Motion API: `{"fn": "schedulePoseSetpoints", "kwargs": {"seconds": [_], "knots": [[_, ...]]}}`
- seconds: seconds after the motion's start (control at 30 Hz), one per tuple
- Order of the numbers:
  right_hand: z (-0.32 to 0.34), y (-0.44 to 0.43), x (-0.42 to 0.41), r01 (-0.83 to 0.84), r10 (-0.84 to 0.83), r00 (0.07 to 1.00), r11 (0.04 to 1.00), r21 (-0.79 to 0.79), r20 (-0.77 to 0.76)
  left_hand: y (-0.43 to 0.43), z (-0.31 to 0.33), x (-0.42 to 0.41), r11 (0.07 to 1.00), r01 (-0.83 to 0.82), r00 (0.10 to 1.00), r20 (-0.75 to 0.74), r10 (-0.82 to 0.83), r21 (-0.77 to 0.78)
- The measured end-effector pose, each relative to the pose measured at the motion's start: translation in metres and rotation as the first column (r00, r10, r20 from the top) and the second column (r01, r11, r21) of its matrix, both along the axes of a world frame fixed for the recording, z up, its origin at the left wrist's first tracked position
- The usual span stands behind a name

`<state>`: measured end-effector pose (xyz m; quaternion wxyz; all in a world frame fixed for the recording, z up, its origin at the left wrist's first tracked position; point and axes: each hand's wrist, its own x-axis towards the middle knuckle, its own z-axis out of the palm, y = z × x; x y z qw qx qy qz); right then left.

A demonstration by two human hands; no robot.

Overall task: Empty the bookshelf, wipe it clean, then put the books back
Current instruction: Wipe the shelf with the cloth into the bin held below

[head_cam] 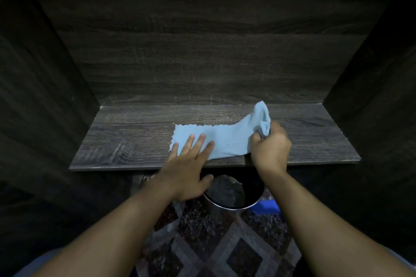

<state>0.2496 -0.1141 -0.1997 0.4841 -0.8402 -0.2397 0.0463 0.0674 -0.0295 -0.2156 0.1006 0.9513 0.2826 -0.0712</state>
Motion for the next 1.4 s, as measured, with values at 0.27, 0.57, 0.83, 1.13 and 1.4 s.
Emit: {"fn": "schedulePoseSetpoints", "kwargs": {"seconds": [0.27,0.57,0.83,1.13,1.4], "knots": [[0.006,0.014,-0.02,-0.311,0.282,0.882,0.95,0.015,0.377,0.035,0.028,-0.015,0.872,-0.352,0.753,0.45,0.48,-0.341],[-0.004,0.037,-0.074,-0.694,0.799,0.563,0.595,-0.406,0.21,0.06,0.017,-0.047,0.753,-0.511,0.674,0.35,0.65,-0.415],[-0.015,0.029,-0.066,-0.593,0.852,0.448,0.511,-0.623,0.272,0.054,0.018,-0.052,0.778,-0.47,0.693,0.371,0.618,-0.417],[-0.005,0.036,-0.047,-0.513,0.696,0.677,0.68,-0.524,0.239,0.046,0.023,-0.047,0.786,-0.443,0.696,0.388,0.605,-0.431],[0.005,0.046,-0.036,-0.586,0.625,0.772,0.632,-0.508,-0.113,0.044,0.024,-0.04,0.934,-0.342,0.835,0.425,0.351,-0.1]]}}
